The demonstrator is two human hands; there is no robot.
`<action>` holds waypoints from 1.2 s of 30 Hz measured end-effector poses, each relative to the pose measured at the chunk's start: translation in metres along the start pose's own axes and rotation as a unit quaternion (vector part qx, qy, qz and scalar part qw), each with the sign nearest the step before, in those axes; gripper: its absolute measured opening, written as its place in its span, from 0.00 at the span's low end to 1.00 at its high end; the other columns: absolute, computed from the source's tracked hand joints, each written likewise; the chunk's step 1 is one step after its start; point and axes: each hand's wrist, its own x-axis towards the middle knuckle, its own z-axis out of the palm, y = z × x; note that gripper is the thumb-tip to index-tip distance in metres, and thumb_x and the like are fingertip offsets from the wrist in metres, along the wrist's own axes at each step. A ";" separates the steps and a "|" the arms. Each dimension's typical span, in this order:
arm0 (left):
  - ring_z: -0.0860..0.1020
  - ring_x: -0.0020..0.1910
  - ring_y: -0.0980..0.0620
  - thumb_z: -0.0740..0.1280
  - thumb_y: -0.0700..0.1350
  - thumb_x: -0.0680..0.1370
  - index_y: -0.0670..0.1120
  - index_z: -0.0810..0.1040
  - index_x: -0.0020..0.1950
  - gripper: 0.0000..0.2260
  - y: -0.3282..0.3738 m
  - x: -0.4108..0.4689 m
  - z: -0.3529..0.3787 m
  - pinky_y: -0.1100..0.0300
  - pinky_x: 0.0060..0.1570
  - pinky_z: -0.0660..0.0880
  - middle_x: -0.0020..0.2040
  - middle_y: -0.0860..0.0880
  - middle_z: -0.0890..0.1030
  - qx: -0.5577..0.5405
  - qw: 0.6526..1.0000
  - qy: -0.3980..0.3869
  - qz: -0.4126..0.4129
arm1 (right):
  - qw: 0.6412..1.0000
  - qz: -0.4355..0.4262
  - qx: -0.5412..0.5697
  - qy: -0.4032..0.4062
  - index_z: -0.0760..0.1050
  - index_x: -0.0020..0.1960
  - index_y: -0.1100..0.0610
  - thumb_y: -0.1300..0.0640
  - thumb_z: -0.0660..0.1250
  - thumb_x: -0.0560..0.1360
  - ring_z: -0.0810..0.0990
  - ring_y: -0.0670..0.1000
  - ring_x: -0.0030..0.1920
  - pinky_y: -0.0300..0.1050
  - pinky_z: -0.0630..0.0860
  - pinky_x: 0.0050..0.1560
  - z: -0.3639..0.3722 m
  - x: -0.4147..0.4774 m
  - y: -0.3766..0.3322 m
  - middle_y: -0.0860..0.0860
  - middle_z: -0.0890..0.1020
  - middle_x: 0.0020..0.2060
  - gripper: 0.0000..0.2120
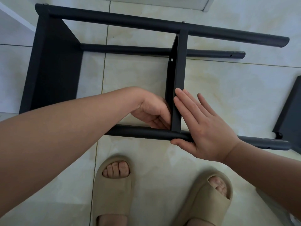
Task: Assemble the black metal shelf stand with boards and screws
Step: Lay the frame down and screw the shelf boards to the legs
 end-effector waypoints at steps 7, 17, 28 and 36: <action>0.84 0.49 0.49 0.67 0.35 0.78 0.41 0.84 0.50 0.07 0.002 0.002 -0.006 0.55 0.58 0.78 0.50 0.43 0.85 0.019 1.000 0.002 -0.016 | 1.000 0.002 0.008 -0.004 0.57 0.79 0.67 0.33 0.57 0.80 0.54 0.60 0.81 0.65 0.58 0.77 0.000 0.000 0.000 0.61 0.56 0.80 0.43; 0.82 0.40 0.54 0.68 0.37 0.78 0.43 0.83 0.50 0.05 0.011 0.007 -0.010 0.62 0.46 0.79 0.45 0.47 0.84 0.079 0.996 0.027 -0.043 | 1.000 0.005 0.018 -0.001 0.58 0.79 0.67 0.33 0.58 0.79 0.55 0.60 0.81 0.65 0.60 0.76 -0.001 0.001 0.000 0.60 0.57 0.80 0.43; 0.82 0.45 0.51 0.66 0.34 0.79 0.38 0.80 0.58 0.09 0.015 0.007 -0.007 0.61 0.51 0.80 0.52 0.41 0.82 0.074 0.996 0.018 -0.037 | 1.000 0.001 0.009 0.000 0.57 0.79 0.67 0.33 0.57 0.80 0.54 0.60 0.81 0.65 0.59 0.77 0.001 0.001 0.001 0.61 0.56 0.80 0.43; 0.83 0.50 0.48 0.64 0.36 0.80 0.39 0.81 0.58 0.09 0.010 0.003 -0.008 0.55 0.59 0.78 0.54 0.42 0.84 0.053 0.998 -0.009 -0.040 | 1.000 -0.002 0.006 0.001 0.56 0.80 0.67 0.34 0.56 0.80 0.53 0.60 0.81 0.64 0.58 0.77 0.002 0.000 0.000 0.61 0.55 0.80 0.43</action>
